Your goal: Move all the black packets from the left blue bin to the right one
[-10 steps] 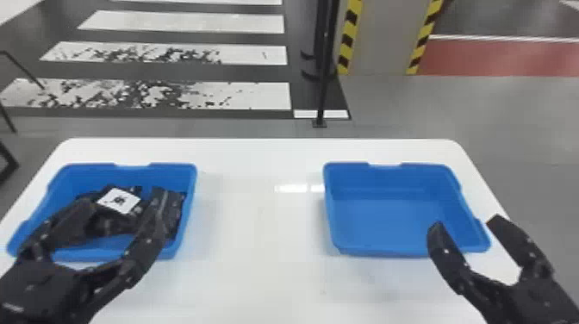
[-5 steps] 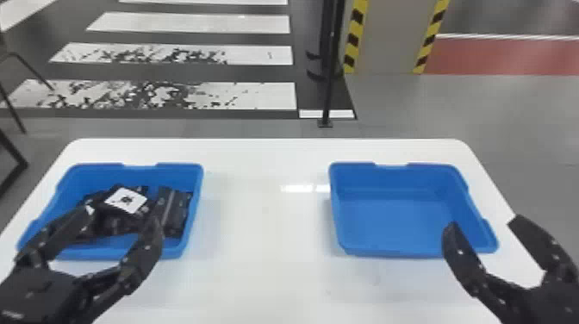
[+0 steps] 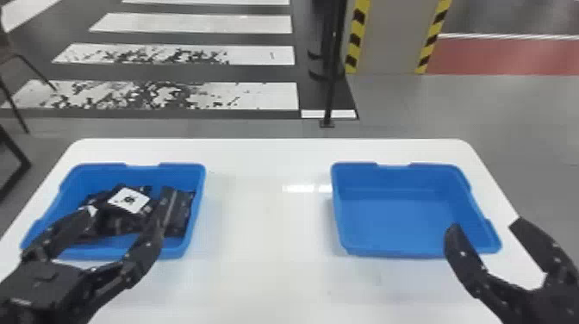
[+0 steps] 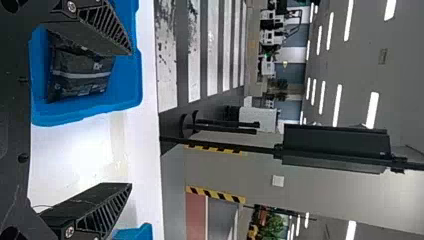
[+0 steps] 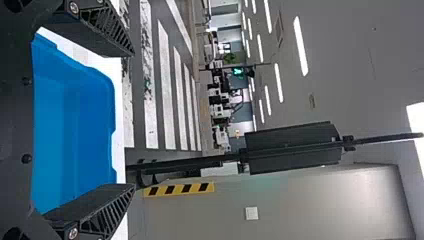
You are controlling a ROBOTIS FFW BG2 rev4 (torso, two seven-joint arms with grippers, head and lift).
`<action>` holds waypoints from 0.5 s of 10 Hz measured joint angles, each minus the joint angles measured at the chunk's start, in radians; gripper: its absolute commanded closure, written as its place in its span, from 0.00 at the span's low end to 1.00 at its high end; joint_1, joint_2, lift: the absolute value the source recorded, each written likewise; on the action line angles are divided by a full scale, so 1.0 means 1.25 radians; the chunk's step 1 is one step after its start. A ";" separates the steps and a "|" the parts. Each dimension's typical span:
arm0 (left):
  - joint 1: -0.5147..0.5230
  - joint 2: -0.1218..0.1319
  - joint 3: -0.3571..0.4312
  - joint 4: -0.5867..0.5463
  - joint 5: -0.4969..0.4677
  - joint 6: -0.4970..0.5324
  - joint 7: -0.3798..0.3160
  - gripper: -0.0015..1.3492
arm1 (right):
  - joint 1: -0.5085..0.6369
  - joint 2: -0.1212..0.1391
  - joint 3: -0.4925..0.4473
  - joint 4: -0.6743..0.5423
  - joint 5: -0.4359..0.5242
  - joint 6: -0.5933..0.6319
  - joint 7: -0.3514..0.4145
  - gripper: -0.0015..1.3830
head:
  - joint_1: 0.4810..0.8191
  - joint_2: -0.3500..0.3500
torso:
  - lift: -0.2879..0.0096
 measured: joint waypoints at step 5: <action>-0.188 0.040 0.024 0.130 -0.014 0.171 -0.001 0.07 | 0.000 0.000 0.004 -0.001 -0.002 0.010 0.000 0.06 | 0.63 0.57 | 0.50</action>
